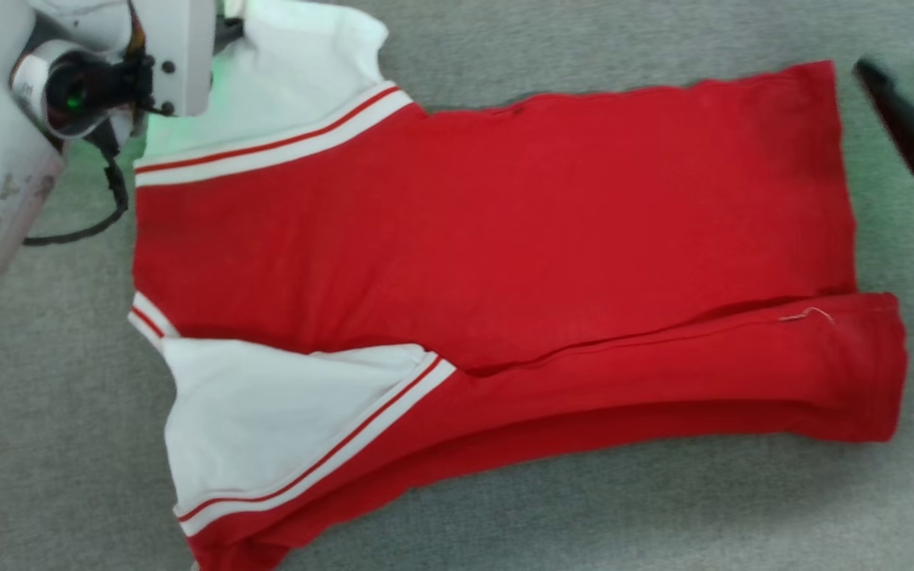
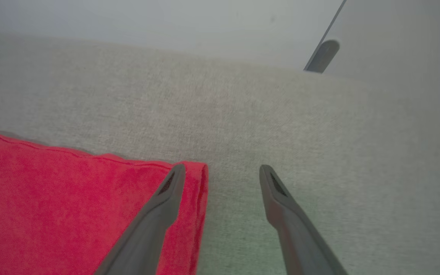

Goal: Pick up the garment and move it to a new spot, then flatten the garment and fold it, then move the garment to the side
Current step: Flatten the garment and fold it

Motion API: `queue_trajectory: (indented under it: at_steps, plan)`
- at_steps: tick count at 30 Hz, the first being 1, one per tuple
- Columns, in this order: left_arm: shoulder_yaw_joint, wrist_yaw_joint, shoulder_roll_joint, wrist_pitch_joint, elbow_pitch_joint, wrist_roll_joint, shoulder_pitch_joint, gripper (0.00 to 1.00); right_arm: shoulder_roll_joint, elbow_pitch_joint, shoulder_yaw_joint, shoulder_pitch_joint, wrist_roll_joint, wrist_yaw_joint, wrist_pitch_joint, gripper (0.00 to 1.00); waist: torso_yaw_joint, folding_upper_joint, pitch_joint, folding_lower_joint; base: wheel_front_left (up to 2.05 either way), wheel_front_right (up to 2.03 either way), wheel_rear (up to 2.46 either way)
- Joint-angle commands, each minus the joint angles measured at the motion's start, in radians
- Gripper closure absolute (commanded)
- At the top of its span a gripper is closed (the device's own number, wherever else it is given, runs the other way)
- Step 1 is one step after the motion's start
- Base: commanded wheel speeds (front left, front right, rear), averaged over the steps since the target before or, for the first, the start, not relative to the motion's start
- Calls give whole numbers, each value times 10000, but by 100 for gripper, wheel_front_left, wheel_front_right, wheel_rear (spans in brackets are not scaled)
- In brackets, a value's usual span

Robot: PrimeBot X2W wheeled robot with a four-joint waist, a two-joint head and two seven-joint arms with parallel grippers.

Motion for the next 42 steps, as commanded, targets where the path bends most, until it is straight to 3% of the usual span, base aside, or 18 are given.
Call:
queue_trajectory:
  at_steps: [1, 6, 13, 14, 16, 21, 30, 42]
  plan:
    - [-143, -26, -19, 8, 17, -74, 50, 100, -107, 148, 144, -239, 401, -11, 536, 0, 184, -1, 117, 0, 0, 0, 0]
    - [-433, -9, -66, -91, -47, -242, -165, 100, -460, 581, 1054, -818, 1527, -11, 2581, 0, 346, -1, 272, 0, 0, 0, 0]
    - [-744, -4, -201, -270, -128, -490, -404, 100, -380, 1483, 2091, -1345, 1622, -11, 2903, 0, 481, -1, 469, 0, 0, 0, 0]
    - [-780, -4, -230, -299, -140, -538, -412, 100, -376, 1627, 2252, -1365, 1699, -11, 2972, 52, 504, -1, 474, 0, 0, 0, 0]
    - [-852, -4, -290, -345, -184, -615, -409, 100, -386, 1814, 2564, -1441, 1873, -13, 3075, 100, 557, -1, 452, 0, 0, 0, 0]
    - [-907, -8, -383, -721, -355, -864, -292, 100, -526, 2039, 2835, -1630, 2224, -11, 2767, 100, 679, -1, 255, 0, 0, 0, 0]
    - [-681, -8, -378, -2497, -1306, -1760, 577, 100, -1007, 2080, 3278, -1445, 2437, -11, 1003, 100, 1238, -1, -1266, 0, 0, 0, 0]
    - [-1040, -8, 1342, -4689, -5274, -1789, 2218, 100, -2725, 335, 3677, 551, 3442, -11, -23, 100, 1951, -1, -2576, 0, 0, 0, 0]
